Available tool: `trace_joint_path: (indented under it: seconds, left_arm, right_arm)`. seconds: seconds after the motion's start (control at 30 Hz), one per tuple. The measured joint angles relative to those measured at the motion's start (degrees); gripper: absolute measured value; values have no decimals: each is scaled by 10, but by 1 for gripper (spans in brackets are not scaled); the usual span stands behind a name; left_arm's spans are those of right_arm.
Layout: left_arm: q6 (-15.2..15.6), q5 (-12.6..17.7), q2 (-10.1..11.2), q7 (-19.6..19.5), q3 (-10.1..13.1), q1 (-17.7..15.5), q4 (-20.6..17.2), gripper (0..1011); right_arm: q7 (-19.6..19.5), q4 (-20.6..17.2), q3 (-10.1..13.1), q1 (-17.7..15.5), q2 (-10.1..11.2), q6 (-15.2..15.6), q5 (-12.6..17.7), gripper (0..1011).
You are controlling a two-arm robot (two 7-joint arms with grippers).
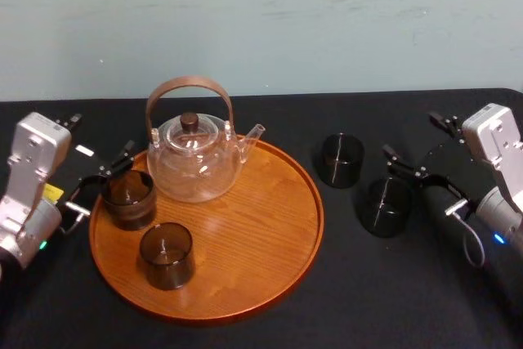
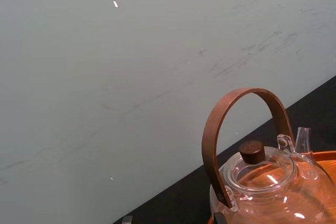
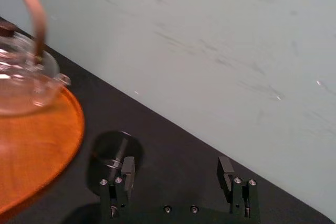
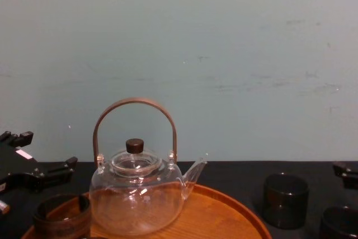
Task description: Pick up the glass from the table and place it on the tray.
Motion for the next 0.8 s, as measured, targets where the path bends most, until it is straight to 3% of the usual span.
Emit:
trace_joint_path:
  seconds: [0.3, 0.8]
  left_arm:
    - [0, 0, 0, 0, 0, 0, 0, 1001]
    - [0, 0, 0, 0, 0, 0, 0, 1001]
  right_arm:
    - [7, -87, 6, -60, 13, 18, 1, 1002]
    - [-5, -135, 23, -131, 9, 40, -8, 1002]
